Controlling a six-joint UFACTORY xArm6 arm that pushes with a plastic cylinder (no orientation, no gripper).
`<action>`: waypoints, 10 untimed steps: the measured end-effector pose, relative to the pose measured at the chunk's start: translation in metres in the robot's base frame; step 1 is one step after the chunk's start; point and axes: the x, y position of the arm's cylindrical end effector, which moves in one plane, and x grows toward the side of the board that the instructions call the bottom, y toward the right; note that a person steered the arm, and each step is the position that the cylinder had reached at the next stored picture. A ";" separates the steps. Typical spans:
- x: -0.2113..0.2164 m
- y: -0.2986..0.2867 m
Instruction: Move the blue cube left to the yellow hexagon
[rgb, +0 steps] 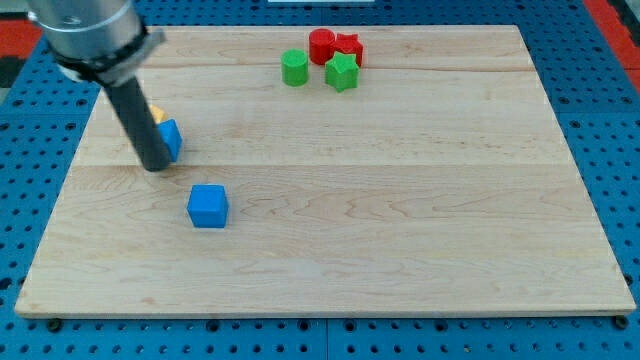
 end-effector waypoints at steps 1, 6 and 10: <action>0.021 0.068; 0.052 -0.090; -0.025 -0.111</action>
